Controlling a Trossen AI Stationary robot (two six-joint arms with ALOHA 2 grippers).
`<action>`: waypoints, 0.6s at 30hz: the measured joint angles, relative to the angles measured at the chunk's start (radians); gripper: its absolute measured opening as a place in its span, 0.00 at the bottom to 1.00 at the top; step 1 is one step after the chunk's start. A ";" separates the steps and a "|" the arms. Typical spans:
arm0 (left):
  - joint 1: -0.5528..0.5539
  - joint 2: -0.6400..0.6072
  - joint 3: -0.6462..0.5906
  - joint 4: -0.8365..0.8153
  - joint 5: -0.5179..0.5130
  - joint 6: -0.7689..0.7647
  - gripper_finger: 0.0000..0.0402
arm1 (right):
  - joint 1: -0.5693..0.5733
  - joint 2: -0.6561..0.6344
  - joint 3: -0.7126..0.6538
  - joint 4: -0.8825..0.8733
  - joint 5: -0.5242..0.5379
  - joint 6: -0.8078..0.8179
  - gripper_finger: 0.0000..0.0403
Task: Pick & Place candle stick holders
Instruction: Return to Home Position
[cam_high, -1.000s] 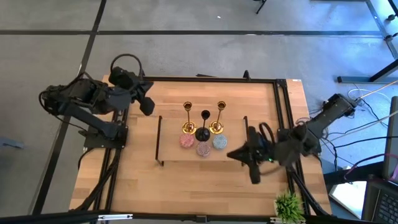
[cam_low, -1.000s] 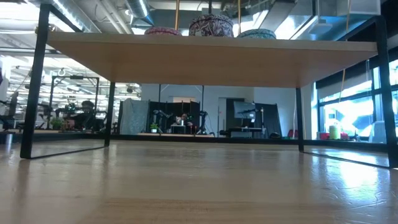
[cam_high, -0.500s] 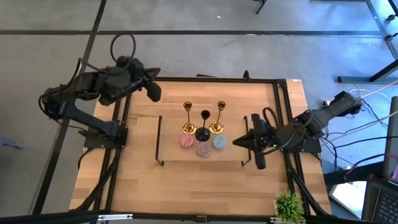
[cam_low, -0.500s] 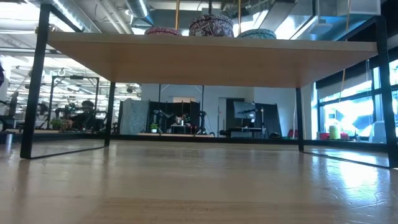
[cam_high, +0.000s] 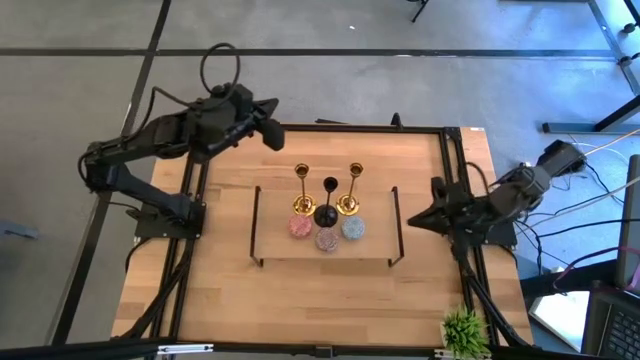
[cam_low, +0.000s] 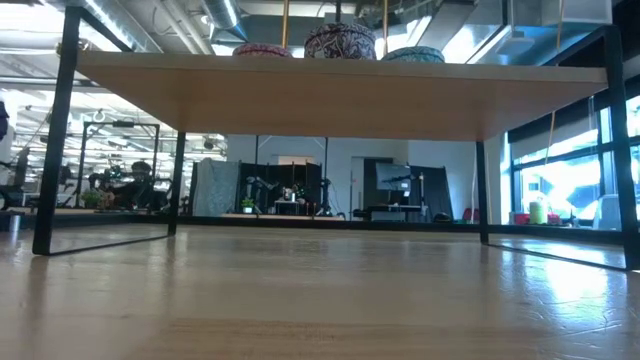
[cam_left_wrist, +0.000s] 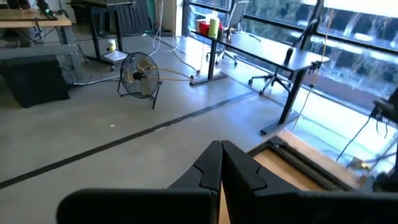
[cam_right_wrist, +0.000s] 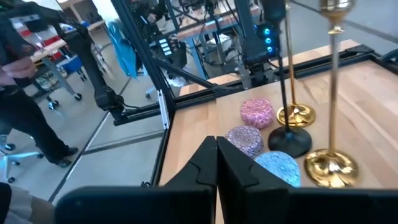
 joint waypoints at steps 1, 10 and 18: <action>0.006 0.006 0.000 0.013 0.000 -0.007 0.00 | 0.011 -0.027 -0.015 -0.006 0.009 0.000 0.00; 0.045 0.013 0.000 0.047 -0.026 -0.054 0.00 | 0.124 -0.255 -0.161 -0.053 0.092 0.018 0.00; 0.058 0.008 0.000 0.048 -0.038 -0.105 0.00 | 0.190 -0.463 -0.333 -0.043 0.171 0.066 0.00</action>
